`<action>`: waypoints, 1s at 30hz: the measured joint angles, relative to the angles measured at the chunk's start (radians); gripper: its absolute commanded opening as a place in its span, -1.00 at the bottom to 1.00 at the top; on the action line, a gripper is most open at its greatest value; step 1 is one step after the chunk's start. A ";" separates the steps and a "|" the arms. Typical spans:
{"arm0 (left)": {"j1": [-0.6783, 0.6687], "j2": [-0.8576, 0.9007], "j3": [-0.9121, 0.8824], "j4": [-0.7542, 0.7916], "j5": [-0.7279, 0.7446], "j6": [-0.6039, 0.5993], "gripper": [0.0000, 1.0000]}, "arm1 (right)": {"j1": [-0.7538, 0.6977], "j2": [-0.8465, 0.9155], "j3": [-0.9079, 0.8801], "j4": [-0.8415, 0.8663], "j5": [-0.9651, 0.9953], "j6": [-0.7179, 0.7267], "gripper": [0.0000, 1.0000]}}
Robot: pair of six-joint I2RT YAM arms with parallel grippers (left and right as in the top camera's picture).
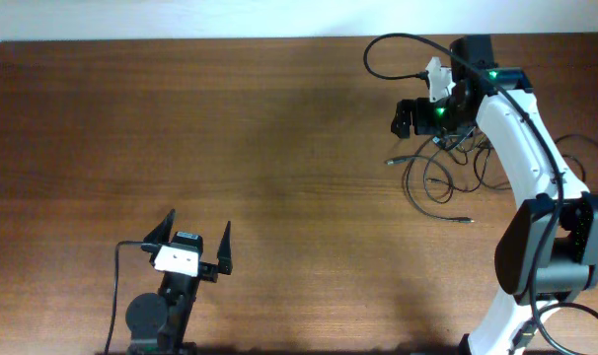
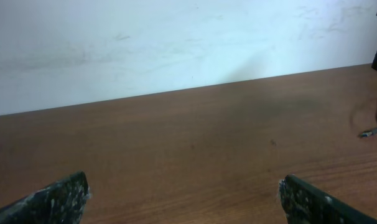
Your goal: Untangle cables
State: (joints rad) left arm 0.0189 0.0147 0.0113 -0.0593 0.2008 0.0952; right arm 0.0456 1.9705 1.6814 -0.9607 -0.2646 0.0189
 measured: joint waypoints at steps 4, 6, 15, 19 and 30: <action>0.000 0.000 0.000 0.000 0.000 0.000 0.98 | 0.000 0.000 0.000 0.000 0.000 0.000 0.97; 0.000 0.000 0.000 0.000 0.000 0.000 0.98 | 0.000 0.000 0.000 0.000 0.000 0.000 0.97; -0.006 0.000 0.000 0.000 0.000 0.000 0.98 | 0.000 0.000 0.000 0.000 0.000 0.000 0.97; -0.006 0.000 0.000 0.000 0.000 0.000 0.98 | 0.000 -0.047 0.000 -0.003 0.000 0.000 0.97; -0.006 0.000 0.000 0.000 0.000 0.000 0.98 | -0.001 -0.723 0.001 -0.007 0.000 -0.015 0.97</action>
State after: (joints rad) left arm 0.0132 0.0147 0.0113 -0.0593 0.2008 0.0952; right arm 0.0444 1.2480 1.6821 -0.9680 -0.2642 0.0040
